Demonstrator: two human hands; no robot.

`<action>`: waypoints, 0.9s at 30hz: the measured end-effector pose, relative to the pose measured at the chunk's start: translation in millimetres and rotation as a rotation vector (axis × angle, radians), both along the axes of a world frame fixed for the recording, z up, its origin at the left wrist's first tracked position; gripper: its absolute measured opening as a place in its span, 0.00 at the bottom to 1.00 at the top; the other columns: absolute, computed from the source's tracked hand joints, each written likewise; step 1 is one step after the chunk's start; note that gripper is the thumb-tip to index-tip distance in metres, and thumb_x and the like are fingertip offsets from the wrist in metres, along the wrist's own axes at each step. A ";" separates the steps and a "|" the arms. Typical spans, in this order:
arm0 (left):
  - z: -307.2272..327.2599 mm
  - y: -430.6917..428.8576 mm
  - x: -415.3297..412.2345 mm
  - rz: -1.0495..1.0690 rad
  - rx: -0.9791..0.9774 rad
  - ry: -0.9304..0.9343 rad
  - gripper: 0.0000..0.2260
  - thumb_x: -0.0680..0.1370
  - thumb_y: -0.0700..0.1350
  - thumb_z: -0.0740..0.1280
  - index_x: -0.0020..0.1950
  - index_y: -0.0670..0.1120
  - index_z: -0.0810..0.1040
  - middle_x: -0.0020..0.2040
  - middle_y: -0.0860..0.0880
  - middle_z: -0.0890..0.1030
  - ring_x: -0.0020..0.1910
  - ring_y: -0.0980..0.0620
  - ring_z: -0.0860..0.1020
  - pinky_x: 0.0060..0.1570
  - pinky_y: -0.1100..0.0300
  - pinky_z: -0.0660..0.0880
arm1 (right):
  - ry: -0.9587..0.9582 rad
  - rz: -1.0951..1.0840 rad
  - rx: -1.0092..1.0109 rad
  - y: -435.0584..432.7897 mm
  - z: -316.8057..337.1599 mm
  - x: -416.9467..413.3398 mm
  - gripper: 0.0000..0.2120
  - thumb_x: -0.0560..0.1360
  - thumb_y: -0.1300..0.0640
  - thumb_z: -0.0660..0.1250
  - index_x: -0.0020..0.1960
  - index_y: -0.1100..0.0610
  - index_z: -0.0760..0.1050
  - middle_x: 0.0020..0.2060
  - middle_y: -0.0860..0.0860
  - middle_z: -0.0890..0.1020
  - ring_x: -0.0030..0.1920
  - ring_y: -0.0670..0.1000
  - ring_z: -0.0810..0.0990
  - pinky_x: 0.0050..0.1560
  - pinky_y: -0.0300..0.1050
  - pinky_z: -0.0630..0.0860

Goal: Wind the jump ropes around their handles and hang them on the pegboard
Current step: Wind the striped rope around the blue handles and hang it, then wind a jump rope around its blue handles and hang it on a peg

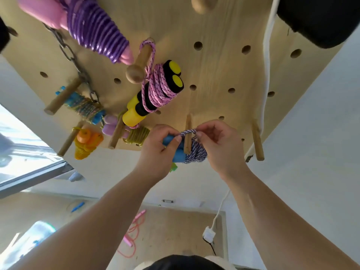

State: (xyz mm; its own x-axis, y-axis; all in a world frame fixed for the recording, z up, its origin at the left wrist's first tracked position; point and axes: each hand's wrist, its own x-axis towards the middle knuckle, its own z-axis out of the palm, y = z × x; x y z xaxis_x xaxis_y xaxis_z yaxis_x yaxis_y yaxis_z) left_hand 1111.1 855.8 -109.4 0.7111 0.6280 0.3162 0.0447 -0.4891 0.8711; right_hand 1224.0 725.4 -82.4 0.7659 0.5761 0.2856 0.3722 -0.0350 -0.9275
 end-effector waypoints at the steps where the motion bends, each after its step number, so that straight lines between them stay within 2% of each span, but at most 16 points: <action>1: -0.8 -1.0 5.4 0.053 -0.001 0.012 0.02 0.79 0.42 0.68 0.46 0.47 0.79 0.47 0.51 0.78 0.47 0.55 0.77 0.49 0.58 0.76 | -0.010 -0.016 -0.005 5.6 -2.0 2.6 0.11 0.75 0.67 0.71 0.44 0.51 0.80 0.38 0.47 0.84 0.39 0.48 0.83 0.42 0.42 0.79; 4: -6.0 -4.3 19.9 0.198 -0.052 0.010 0.03 0.77 0.47 0.71 0.47 0.51 0.78 0.48 0.50 0.79 0.47 0.51 0.78 0.48 0.50 0.78 | -0.073 -0.101 -0.039 21.5 -5.9 5.1 0.11 0.76 0.63 0.71 0.43 0.46 0.78 0.37 0.45 0.84 0.39 0.47 0.83 0.41 0.41 0.79; 7: -3.2 -7.5 29.8 0.323 -0.105 0.017 0.11 0.74 0.53 0.73 0.52 0.52 0.75 0.49 0.50 0.79 0.49 0.48 0.78 0.49 0.47 0.78 | -0.034 -0.226 0.006 32.6 -5.6 7.3 0.09 0.75 0.60 0.73 0.41 0.48 0.77 0.35 0.44 0.82 0.36 0.43 0.80 0.39 0.35 0.76; 10: 2.7 -7.7 32.8 0.396 -0.173 0.051 0.19 0.74 0.55 0.75 0.58 0.49 0.74 0.53 0.49 0.79 0.52 0.48 0.78 0.53 0.47 0.78 | 0.017 -0.257 -0.005 36.4 -8.0 9.4 0.10 0.75 0.57 0.74 0.38 0.48 0.76 0.32 0.45 0.81 0.34 0.45 0.79 0.36 0.39 0.76; 12: 1.8 -8.8 27.0 0.371 -0.199 0.071 0.19 0.76 0.57 0.72 0.60 0.49 0.72 0.55 0.50 0.79 0.55 0.49 0.78 0.56 0.45 0.78 | 0.077 -0.226 0.020 33.0 -13.8 5.7 0.09 0.76 0.57 0.73 0.39 0.50 0.77 0.32 0.45 0.80 0.33 0.44 0.78 0.36 0.41 0.78; 15: -2.1 -14.3 -0.8 0.284 -0.289 0.130 0.21 0.76 0.62 0.64 0.64 0.53 0.71 0.56 0.53 0.79 0.57 0.50 0.80 0.55 0.41 0.79 | 0.121 -0.202 0.044 19.4 -28.5 -4.7 0.08 0.79 0.57 0.70 0.42 0.51 0.78 0.33 0.44 0.80 0.33 0.40 0.77 0.36 0.35 0.75; 17: -6.9 -17.5 -29.1 0.240 -0.274 0.198 0.15 0.80 0.56 0.63 0.64 0.52 0.73 0.54 0.54 0.80 0.54 0.48 0.81 0.54 0.41 0.80 | 0.106 -0.224 0.020 8.4 -44.3 -12.9 0.07 0.80 0.57 0.68 0.43 0.54 0.77 0.33 0.44 0.79 0.33 0.40 0.75 0.36 0.32 0.71; 19: -16.6 -17.5 -59.9 0.174 -0.260 0.253 0.04 0.83 0.47 0.64 0.56 0.51 0.77 0.50 0.51 0.82 0.48 0.49 0.82 0.51 0.44 0.81 | 0.119 -0.274 -0.025 -1.5 -61.7 -24.5 0.06 0.80 0.57 0.67 0.45 0.57 0.77 0.33 0.44 0.77 0.33 0.41 0.74 0.36 0.31 0.69; 20: -21.1 -16.8 -75.0 0.146 -0.268 0.279 0.04 0.83 0.44 0.64 0.53 0.51 0.78 0.48 0.50 0.83 0.46 0.50 0.83 0.49 0.46 0.82 | 0.142 -0.302 -0.041 -5.4 -70.1 -32.6 0.06 0.80 0.57 0.67 0.45 0.57 0.77 0.34 0.44 0.77 0.34 0.41 0.74 0.36 0.31 0.68; 22: -31.4 -11.2 -104.5 0.122 -0.311 0.340 0.04 0.82 0.43 0.66 0.50 0.51 0.80 0.46 0.51 0.83 0.44 0.53 0.83 0.46 0.48 0.82 | 0.201 -0.348 -0.066 -8.8 -85.4 -54.5 0.06 0.80 0.57 0.66 0.44 0.54 0.74 0.35 0.46 0.77 0.35 0.42 0.73 0.37 0.32 0.69; 24: -45.2 -0.8 -136.3 0.146 -0.355 0.393 0.03 0.81 0.44 0.68 0.50 0.51 0.80 0.45 0.52 0.84 0.43 0.54 0.84 0.47 0.48 0.82 | 0.262 -0.355 -0.101 -6.3 -99.1 -83.4 0.06 0.79 0.57 0.66 0.44 0.51 0.72 0.37 0.48 0.77 0.36 0.45 0.73 0.39 0.38 0.71; 27: -68.6 17.9 -198.3 0.232 -0.428 0.429 0.02 0.80 0.45 0.69 0.49 0.53 0.80 0.44 0.52 0.84 0.40 0.54 0.84 0.47 0.49 0.82 | 0.320 -0.294 -0.182 10.3 -116.4 -136.7 0.04 0.79 0.57 0.67 0.45 0.53 0.73 0.37 0.49 0.77 0.37 0.49 0.74 0.39 0.45 0.72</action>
